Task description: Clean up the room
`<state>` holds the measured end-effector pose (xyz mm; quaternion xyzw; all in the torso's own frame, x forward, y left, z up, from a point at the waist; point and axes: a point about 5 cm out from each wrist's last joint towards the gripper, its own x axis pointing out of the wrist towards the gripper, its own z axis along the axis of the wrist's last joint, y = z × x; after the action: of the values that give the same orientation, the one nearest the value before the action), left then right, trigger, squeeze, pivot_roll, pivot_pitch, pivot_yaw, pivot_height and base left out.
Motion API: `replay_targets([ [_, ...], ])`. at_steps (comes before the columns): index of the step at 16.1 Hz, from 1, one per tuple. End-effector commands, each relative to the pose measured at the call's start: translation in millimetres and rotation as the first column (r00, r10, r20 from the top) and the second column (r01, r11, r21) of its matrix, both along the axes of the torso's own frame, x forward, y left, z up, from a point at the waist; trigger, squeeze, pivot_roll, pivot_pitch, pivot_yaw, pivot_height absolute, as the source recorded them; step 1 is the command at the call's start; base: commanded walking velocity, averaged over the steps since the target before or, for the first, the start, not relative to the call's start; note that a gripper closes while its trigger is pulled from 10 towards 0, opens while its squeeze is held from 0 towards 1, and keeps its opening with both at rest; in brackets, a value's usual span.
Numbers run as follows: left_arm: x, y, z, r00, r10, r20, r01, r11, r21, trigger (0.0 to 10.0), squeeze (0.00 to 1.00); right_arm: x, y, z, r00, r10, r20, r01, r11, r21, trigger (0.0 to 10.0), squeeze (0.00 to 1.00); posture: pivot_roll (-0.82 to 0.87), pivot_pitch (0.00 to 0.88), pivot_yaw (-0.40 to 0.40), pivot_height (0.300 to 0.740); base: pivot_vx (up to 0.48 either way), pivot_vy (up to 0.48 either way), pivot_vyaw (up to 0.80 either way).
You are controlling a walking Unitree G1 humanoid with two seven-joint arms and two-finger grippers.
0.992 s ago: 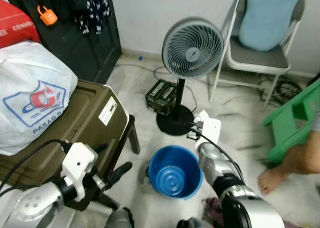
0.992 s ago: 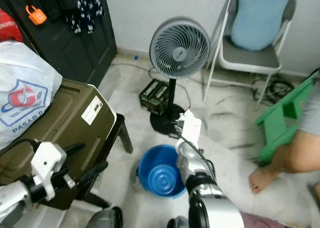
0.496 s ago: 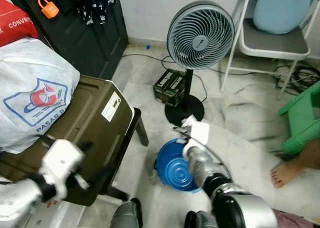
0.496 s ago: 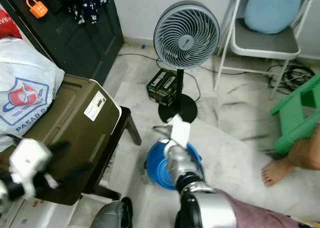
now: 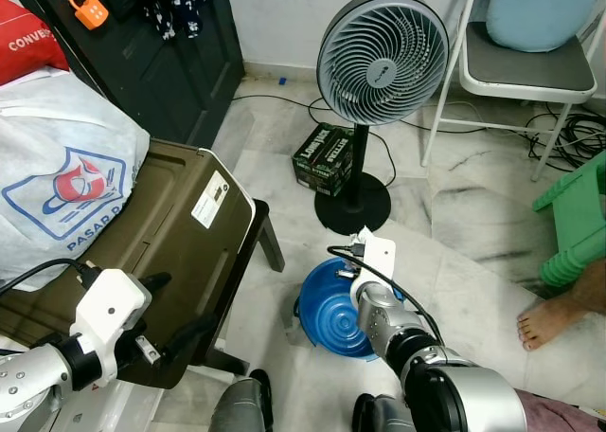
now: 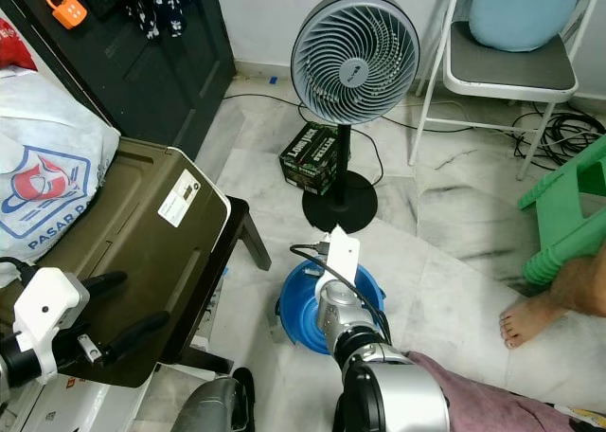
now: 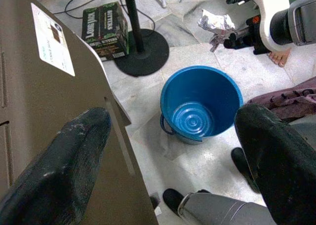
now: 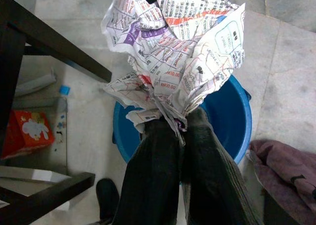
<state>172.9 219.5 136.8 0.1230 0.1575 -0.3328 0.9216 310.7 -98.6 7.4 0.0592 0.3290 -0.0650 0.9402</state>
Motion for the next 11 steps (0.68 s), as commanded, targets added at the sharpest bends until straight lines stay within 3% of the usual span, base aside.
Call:
replay_targets([
  [1,-2.1,-1.2,-0.3,1.000,-0.003,-0.012,0.003,1.000,0.015,10.0,0.00,-4.3,4.0,-4.4,0.999,0.004,-0.035,-0.004,1.000,-0.004,10.0,0.00,0.28,0.258,0.089,0.740,0.000,0.000,0.00],
  [2,-1.4,-2.4,-0.5,1.000,-0.005,-0.012,0.005,1.000,0.010,10.0,0.00,-4.2,3.2,-4.4,0.999,0.002,-0.036,-0.002,1.000,0.003,10.0,0.00,0.28,0.260,0.087,0.740,0.000,0.000,0.00],
  [3,-1.0,-3.2,-0.7,1.000,-0.006,-0.011,0.006,1.000,0.007,10.0,0.00,-4.1,3.0,-4.4,0.999,0.003,-0.035,-0.002,1.000,0.006,10.0,0.58,0.28,0.260,0.086,0.740,0.000,0.000,0.00],
  [4,-0.3,-4.2,-0.9,1.000,-0.005,-0.010,0.005,1.000,0.005,10.0,0.00,-3.8,2.2,-4.2,0.999,0.003,-0.034,-0.004,1.000,-0.003,10.0,1.00,0.28,0.259,0.084,0.740,0.000,0.000,0.00],
  [11,6.7,-6.2,-3.2,1.000,-0.004,0.003,0.004,1.000,-0.011,10.0,0.00,-1.1,0.0,-1.8,1.000,-0.003,-0.026,0.004,1.000,0.004,10.0,1.00,0.26,0.253,0.084,0.740,0.000,0.000,0.00],
])
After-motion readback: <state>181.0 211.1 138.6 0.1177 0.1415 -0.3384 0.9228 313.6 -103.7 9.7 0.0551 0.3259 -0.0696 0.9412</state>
